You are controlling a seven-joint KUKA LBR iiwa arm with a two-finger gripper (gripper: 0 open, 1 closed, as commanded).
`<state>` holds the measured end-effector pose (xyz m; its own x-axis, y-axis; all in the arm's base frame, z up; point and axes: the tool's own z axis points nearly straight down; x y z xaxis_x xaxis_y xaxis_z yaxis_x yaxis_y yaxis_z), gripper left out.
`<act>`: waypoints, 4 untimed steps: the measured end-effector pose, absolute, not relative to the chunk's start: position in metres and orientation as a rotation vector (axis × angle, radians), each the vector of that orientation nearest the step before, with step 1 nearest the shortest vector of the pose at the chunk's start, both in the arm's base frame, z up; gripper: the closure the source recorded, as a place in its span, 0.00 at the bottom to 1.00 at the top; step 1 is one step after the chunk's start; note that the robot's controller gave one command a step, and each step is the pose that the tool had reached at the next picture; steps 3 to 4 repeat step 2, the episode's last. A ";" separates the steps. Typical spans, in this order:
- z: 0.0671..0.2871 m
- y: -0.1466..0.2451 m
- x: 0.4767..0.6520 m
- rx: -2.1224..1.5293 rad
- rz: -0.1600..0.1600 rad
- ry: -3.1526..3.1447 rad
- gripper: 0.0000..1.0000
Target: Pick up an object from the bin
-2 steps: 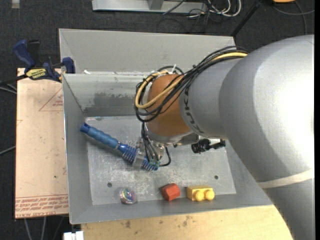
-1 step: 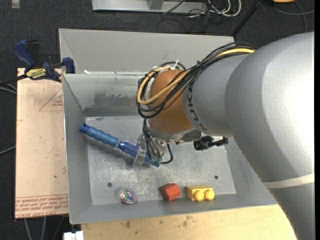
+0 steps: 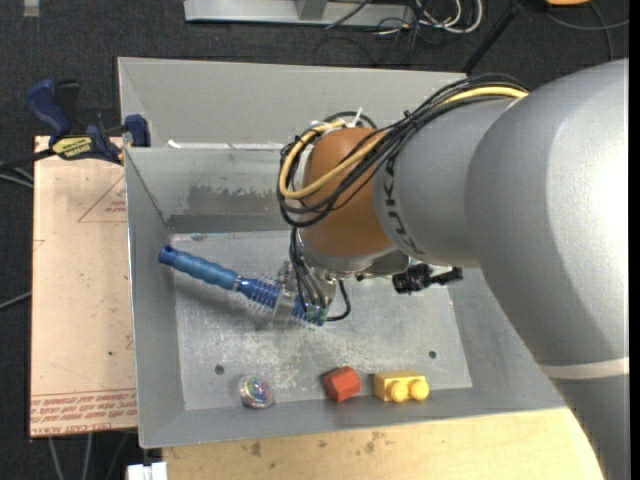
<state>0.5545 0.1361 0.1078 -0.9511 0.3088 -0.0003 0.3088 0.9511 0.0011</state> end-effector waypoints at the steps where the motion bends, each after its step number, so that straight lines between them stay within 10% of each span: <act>1: 0.159 0.136 0.556 0.487 0.003 3.100 1.00; 4: 0.173 0.137 0.556 0.484 0.001 3.103 1.00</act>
Offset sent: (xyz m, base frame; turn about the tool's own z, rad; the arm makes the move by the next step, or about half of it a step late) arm 0.0000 -0.0001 0.0497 0.0000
